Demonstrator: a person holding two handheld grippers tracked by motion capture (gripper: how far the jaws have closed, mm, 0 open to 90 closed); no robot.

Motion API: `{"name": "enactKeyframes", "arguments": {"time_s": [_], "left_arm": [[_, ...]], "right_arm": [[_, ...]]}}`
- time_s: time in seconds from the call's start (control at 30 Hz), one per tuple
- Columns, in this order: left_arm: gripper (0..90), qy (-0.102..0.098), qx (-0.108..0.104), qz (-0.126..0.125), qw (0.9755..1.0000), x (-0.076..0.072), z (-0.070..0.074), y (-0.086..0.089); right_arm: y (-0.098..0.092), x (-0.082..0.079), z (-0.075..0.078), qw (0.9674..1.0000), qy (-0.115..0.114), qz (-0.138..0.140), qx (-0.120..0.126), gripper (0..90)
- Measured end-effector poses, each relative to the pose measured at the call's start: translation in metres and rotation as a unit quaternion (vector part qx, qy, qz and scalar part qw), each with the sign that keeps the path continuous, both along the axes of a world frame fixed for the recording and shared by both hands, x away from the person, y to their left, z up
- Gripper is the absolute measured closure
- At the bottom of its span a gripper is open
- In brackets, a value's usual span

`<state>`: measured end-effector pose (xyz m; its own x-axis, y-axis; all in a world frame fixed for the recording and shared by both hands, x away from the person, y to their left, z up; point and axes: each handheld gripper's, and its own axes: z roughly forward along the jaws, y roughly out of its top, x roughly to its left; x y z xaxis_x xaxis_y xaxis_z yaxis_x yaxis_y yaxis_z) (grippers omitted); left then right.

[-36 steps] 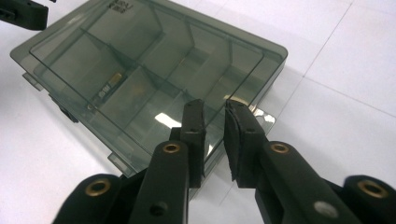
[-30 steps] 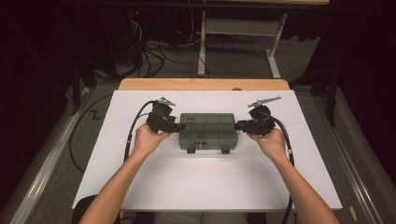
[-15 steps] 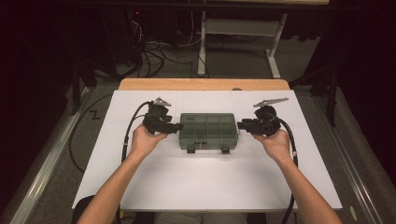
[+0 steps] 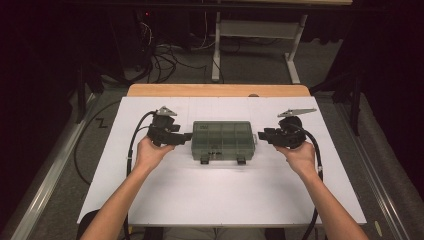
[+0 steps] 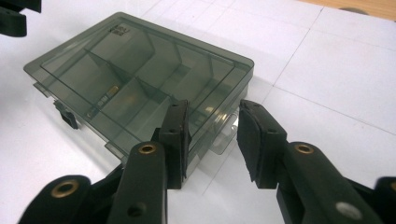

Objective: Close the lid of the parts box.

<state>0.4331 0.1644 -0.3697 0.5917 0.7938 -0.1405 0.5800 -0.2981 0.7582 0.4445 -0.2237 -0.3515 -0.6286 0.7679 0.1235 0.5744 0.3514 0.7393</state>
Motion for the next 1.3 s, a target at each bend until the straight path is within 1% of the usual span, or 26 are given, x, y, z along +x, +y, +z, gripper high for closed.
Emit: {"name": "enactKeyframes", "arguments": {"time_s": [0.1,0.17,0.27,0.43,0.47,0.53,0.57,0.67,0.77,0.97,1.07,1.13,1.23,1.3], "left_arm": [[35.0,-0.004,0.004,0.005,1.0,-0.001,-0.001,0.001],[33.9,-0.007,0.002,0.005,1.0,-0.002,-0.001,0.002],[33.3,-0.012,0.0,0.005,0.9999,-0.005,-0.001,0.003],[33.1,-0.017,-0.004,0.008,0.9998,-0.007,0.001,0.006],[33.1,-0.021,-0.005,0.009,0.9997,-0.008,0.001,0.007],[33.2,-0.028,-0.01,0.011,0.9995,-0.011,0.002,0.008],[33.6,-0.03,-0.012,0.011,0.9994,-0.012,0.002,0.009],[34.0,-0.033,-0.012,0.013,0.9993,-0.016,0.001,0.012],[34.2,-0.039,-0.018,0.016,0.999,-0.02,0.001,0.015],[34.3,-0.048,-0.019,0.014,0.9986,-0.027,0.004,0.018],[34.3,-0.053,-0.022,0.014,0.9983,-0.03,0.006,0.019],[34.3,-0.057,-0.023,0.012,0.998,-0.033,0.006,0.019],[34.3,-0.058,-0.023,0.013,0.998,-0.035,0.005,0.019],[34.2,-0.057,-0.023,0.014,0.998,-0.036,0.004,0.021]], "right_arm": [[-0.001,-0.003,0.0,1.0,-0.004,0.003,0.003,62.6],[-0.002,-0.005,0.0,0.9999,-0.009,0.005,-0.001,61.4],[-0.004,-0.007,0.0,0.9999,-0.012,0.001,0.003,61.5],[-0.008,-0.009,-0.001,0.9998,-0.015,0.001,0.014,61.4],[-0.01,-0.011,-0.001,0.9997,-0.02,0.0,0.015,60.9],[-0.011,-0.012,-0.001,0.9997,-0.019,0.0,0.016,60.6],[-0.014,-0.015,-0.001,0.9994,-0.026,0.0,0.024,60.4],[-0.018,-0.02,-0.002,0.9993,-0.028,0.0,0.027,59.4],[-0.02,-0.023,-0.003,0.9992,-0.03,0.0,0.027,59.0],[-0.027,-0.03,-0.001,0.9984,-0.037,-0.003,0.043,58.3],[-0.028,-0.031,-0.001,0.9983,-0.038,-0.001,0.044,58.2],[-0.029,-0.033,-0.001,0.9981,-0.042,-0.001,0.046,58.1],[-0.031,-0.036,-0.001,0.9976,-0.044,-0.001,0.053,58.1],[-0.032,-0.037,-0.002,0.9977,-0.044,-0.001,0.052,58.1]]}}
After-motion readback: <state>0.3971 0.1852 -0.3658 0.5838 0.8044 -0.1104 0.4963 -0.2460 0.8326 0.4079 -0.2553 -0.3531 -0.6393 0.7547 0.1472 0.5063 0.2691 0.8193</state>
